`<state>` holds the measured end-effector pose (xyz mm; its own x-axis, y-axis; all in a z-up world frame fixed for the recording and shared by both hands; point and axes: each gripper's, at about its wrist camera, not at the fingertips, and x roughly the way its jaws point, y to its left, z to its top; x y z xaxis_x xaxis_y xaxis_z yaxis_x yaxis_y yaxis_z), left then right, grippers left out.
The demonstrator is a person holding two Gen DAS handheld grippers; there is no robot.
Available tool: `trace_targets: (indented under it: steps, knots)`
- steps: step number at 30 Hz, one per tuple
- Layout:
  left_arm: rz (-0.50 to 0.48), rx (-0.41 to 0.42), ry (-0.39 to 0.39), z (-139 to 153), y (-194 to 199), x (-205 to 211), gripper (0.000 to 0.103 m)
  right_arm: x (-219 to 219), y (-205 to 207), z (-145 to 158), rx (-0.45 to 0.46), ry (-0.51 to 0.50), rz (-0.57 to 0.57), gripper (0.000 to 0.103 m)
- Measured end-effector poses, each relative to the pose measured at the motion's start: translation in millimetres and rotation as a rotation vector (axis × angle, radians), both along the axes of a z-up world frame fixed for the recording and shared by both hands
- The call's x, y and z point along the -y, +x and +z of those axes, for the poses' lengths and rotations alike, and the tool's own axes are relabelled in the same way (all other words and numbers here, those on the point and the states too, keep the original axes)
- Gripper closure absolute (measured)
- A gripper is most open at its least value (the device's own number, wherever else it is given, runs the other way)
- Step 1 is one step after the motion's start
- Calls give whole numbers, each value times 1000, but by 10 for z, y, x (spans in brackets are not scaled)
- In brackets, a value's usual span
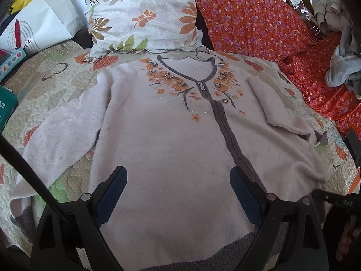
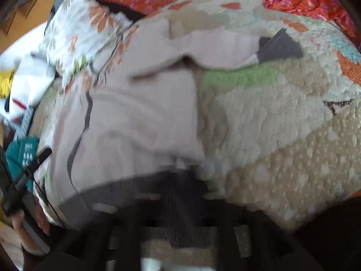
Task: Fold small clothes
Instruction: 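Grasp the grey cuff of a cardigan sleeve with the right gripper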
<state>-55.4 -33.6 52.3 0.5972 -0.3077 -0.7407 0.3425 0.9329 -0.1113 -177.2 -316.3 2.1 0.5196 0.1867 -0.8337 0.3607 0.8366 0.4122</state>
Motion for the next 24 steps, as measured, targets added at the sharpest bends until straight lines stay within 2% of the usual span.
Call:
trace_targets:
  steps: [3,8,9,12,15,19,24]
  knots:
    - [22,-10,-10,6,-21,-76,11,-100,-195,3,-32,-9,17,95]
    - [97,-67,-70,-13,50,-318,11,-183,-482,35,-71,-8,57,94]
    - [117,-79,-88,-9,82,-384,11,-183,-502,83,-56,3,66,91]
    - [187,-80,-116,16,135,-591,11,-162,-519,294,23,10,85,90]
    - [293,-93,-167,14,181,-898,11,-197,-359,533,112,-41,117,88]
    - [416,-168,-261,-104,233,-1299,11,-357,104,727,212,-70,168,83]
    - [512,-201,-263,-212,187,-1550,11,-635,767,703,269,-51,268,74]
